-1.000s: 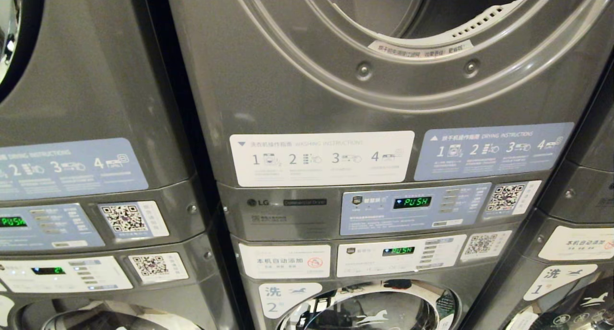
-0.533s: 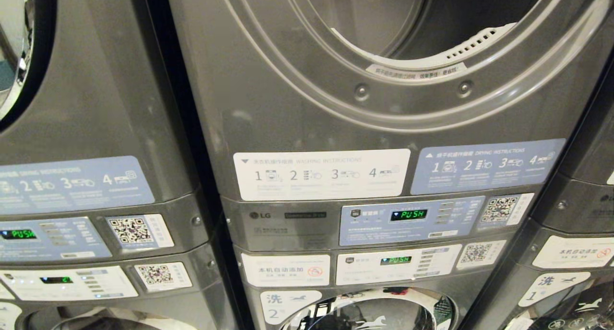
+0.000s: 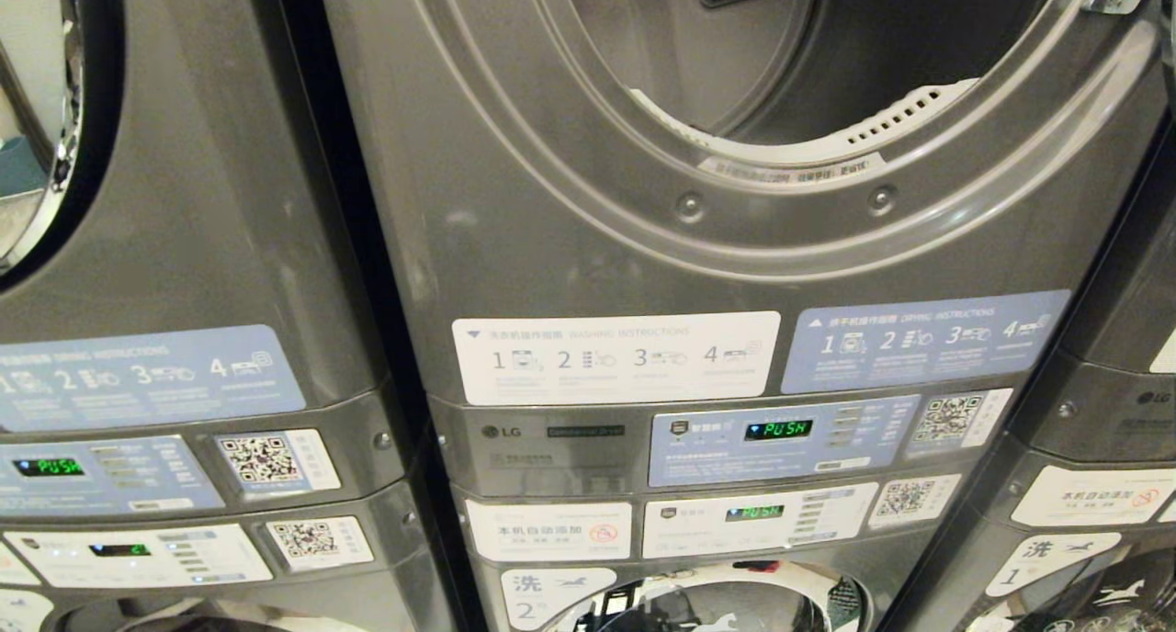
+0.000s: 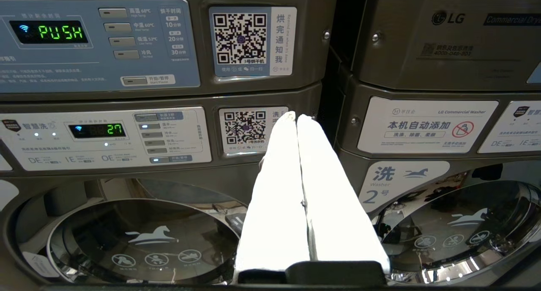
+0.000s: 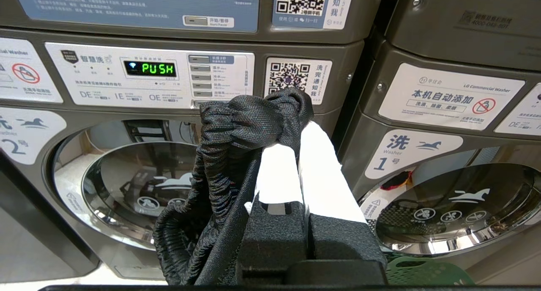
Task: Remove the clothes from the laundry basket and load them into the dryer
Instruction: Put the clothes in the dryer
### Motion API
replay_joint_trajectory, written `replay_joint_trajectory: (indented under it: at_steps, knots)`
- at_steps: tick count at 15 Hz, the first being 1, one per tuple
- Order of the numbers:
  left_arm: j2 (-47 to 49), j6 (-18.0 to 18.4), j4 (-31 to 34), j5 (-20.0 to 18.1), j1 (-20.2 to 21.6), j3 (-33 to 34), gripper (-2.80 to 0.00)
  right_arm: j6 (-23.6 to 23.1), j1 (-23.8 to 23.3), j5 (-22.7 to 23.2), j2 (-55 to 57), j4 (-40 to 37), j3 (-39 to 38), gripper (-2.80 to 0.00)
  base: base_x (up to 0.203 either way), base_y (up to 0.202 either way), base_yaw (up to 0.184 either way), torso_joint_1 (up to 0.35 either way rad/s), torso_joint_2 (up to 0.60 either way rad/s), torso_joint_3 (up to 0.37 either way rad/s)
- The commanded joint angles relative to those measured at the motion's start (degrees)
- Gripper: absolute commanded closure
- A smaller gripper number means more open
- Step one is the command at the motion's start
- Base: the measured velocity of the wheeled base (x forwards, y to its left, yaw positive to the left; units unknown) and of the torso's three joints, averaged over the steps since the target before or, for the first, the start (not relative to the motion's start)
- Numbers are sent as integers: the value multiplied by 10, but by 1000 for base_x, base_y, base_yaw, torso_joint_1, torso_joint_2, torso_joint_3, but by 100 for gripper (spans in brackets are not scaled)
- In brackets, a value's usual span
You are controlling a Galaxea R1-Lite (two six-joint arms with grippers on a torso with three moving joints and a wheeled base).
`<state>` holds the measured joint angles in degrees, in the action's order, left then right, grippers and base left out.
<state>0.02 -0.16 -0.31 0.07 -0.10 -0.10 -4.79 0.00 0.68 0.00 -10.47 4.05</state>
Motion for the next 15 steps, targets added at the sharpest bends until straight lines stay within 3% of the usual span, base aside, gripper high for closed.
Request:
replay_joint_trajectory:
  at_steps: [1,15]
  knots:
    - [0,0,0,0,0,0,0,0,0,0,0,-1,0,0,0,0,0,95,-186,-87]
    - [0,0,0,0,0,0,0,0,0,0,0,0,0,0,0,0,0,76,-148,-75]
